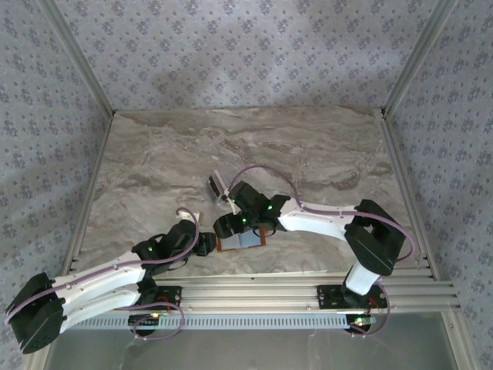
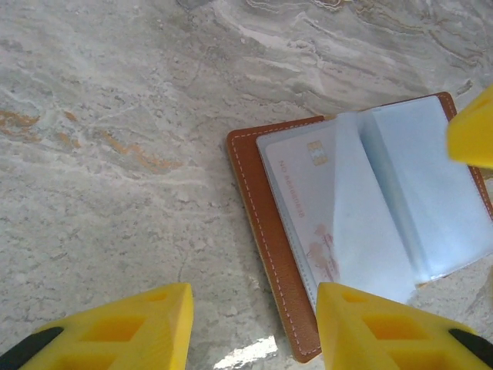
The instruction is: Put the credit cards into the card holder
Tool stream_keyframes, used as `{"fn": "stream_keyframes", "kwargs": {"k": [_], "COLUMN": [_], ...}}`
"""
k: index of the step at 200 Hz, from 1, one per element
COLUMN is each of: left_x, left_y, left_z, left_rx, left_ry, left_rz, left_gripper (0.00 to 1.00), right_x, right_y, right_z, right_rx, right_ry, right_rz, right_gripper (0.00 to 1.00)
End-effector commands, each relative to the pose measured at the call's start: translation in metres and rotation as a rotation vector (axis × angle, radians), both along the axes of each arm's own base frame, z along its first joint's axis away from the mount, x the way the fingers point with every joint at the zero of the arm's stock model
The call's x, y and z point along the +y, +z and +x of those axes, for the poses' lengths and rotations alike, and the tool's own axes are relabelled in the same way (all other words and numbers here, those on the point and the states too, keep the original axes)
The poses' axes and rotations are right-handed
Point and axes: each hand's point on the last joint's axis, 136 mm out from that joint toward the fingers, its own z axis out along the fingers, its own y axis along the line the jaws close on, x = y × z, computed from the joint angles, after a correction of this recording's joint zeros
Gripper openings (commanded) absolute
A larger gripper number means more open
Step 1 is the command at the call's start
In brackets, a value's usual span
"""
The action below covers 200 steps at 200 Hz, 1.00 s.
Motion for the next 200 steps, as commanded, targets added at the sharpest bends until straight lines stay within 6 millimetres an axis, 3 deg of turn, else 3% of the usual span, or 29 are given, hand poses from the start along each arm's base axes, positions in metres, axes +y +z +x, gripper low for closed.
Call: {"fn": "stream_keyframes", "kwargs": {"k": [1, 44, 75, 95, 129, 144, 149, 200], "left_x": [-0.008, -0.008, -0.008, -0.008, -0.010, -0.013, -0.014, -0.005], "left_y": [0.010, 0.009, 0.009, 0.008, 0.004, 0.003, 0.002, 0.010], "left_z": [0.003, 0.003, 0.004, 0.006, 0.010, 0.012, 0.012, 0.030], "left_rx": [-0.013, -0.014, -0.013, -0.014, -0.011, -0.007, -0.005, -0.007], "left_ry": [-0.013, -0.012, -0.008, 0.000, 0.012, 0.013, 0.014, 0.090], "left_rz": [-0.037, -0.038, -0.037, -0.037, -0.035, -0.042, -0.043, -0.098], "left_gripper": [0.46, 0.47, 0.47, 0.47, 0.50, 0.51, 0.52, 0.55], "right_x": [-0.019, -0.032, -0.025, -0.027, -0.029, -0.028, -0.021, 0.001], "right_y": [0.012, -0.002, -0.009, 0.002, 0.028, 0.028, 0.039, 0.032], "right_z": [0.010, 0.005, 0.006, 0.022, 0.060, 0.076, 0.085, 0.124], "right_rx": [-0.061, -0.046, -0.036, -0.061, -0.153, -0.142, -0.156, -0.122], "right_ry": [-0.047, -0.071, -0.057, -0.081, -0.118, -0.124, -0.122, -0.079], "right_rz": [-0.054, -0.065, -0.046, -0.033, -0.058, -0.076, -0.052, -0.055], "right_gripper": [0.74, 0.75, 0.62, 0.53, 0.55, 0.55, 0.55, 0.58]}}
